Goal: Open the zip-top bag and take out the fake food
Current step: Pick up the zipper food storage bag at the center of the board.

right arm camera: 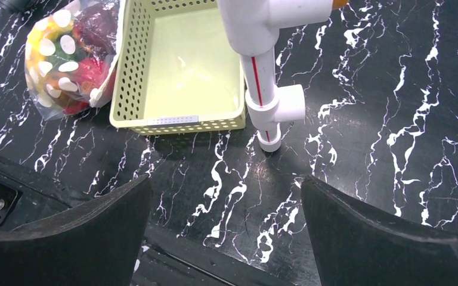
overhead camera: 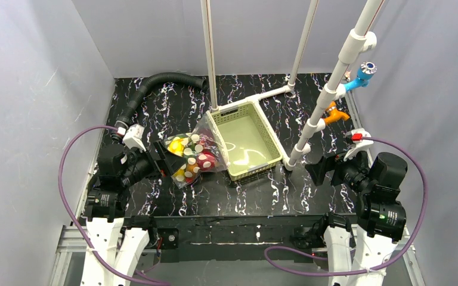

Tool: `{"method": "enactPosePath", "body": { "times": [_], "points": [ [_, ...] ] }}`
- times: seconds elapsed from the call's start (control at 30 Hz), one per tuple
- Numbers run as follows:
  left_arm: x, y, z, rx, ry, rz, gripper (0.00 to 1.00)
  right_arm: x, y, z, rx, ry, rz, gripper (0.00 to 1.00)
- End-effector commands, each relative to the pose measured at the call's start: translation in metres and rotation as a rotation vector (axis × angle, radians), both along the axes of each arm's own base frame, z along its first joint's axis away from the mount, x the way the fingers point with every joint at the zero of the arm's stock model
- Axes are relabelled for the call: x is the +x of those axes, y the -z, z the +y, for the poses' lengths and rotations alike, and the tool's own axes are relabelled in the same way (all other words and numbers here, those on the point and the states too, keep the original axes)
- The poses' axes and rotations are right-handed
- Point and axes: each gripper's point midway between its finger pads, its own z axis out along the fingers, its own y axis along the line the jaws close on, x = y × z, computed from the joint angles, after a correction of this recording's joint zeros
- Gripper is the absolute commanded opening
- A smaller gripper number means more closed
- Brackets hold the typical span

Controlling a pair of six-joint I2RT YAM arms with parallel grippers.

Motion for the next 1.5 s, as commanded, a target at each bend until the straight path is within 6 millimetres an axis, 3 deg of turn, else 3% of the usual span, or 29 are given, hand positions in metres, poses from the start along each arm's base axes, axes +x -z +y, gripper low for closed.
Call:
{"method": "enactPosePath", "body": {
  "times": [0.0, 0.3, 0.43, 0.63, 0.8, 0.93, 1.07, 1.23, 1.47],
  "points": [
    [-0.009, -0.018, -0.008, -0.033, 0.055, -0.018, 0.99, -0.004, -0.013, 0.007, -0.002, -0.055, -0.038, 1.00],
    [-0.015, -0.012, -0.015, -0.036, 0.090, 0.018, 1.00, -0.007, -0.013, 0.016, 0.001, -0.132, -0.049, 1.00],
    [-0.020, -0.007, -0.024, 0.001, 0.132, 0.035, 0.99, -0.010, -0.009, 0.029, -0.014, -0.277, -0.082, 1.00],
    [-0.027, 0.018, -0.043, 0.251, 0.186, 0.050, 1.00, -0.032, -0.010, 0.053, -0.023, -0.532, -0.167, 1.00],
    [-0.022, 0.031, -0.069, 0.526, 0.206, 0.021, 0.99, -0.036, -0.005, 0.053, -0.056, -0.568, -0.176, 1.00],
    [-0.009, 0.032, -0.089, 0.737, 0.161, -0.018, 0.99, -0.035, 0.003, 0.053, -0.059, -0.579, -0.173, 1.00],
    [0.011, 0.039, -0.118, 0.817, 0.118, -0.023, 0.99, -0.034, 0.007, 0.056, -0.030, -0.605, -0.172, 1.00],
    [0.041, 0.049, -0.149, 0.843, 0.069, -0.109, 0.98, -0.029, 0.011, 0.056, -0.015, -0.613, -0.183, 1.00],
    [0.058, 0.062, -0.162, 0.809, 0.049, -0.088, 0.91, -0.024, 0.019, 0.056, 0.003, -0.614, -0.180, 1.00]
  ]
}}
